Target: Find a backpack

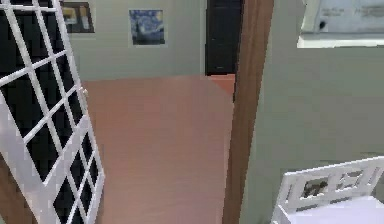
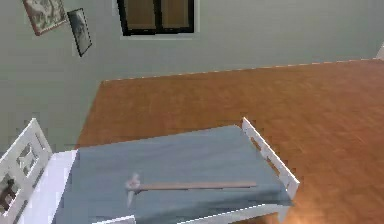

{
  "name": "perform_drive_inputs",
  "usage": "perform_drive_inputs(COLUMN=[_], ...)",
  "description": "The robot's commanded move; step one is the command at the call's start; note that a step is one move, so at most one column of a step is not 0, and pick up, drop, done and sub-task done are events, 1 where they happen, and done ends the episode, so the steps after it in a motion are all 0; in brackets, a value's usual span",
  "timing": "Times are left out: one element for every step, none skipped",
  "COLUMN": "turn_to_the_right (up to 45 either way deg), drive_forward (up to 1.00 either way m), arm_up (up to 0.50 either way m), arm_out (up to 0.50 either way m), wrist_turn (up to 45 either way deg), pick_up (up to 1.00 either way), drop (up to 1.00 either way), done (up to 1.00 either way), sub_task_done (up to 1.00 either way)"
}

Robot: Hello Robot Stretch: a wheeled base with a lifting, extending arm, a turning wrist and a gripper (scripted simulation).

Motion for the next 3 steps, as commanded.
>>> perform_drive_inputs(turn_to_the_right=[0.0,3.0,0.0], drive_forward=[0.8,0.0,1.0], arm_up=[0.0,0.0,0.0], arm_out=[0.0,0.0,0.0], wrist_turn=[0.0,0.0,0.0], pick_up=[0.0,0.0,0.0], drop=[0.0,0.0,0.0], done=[0.0,0.0,0.0], sub_task_done=[0.0,0.0,0.0])
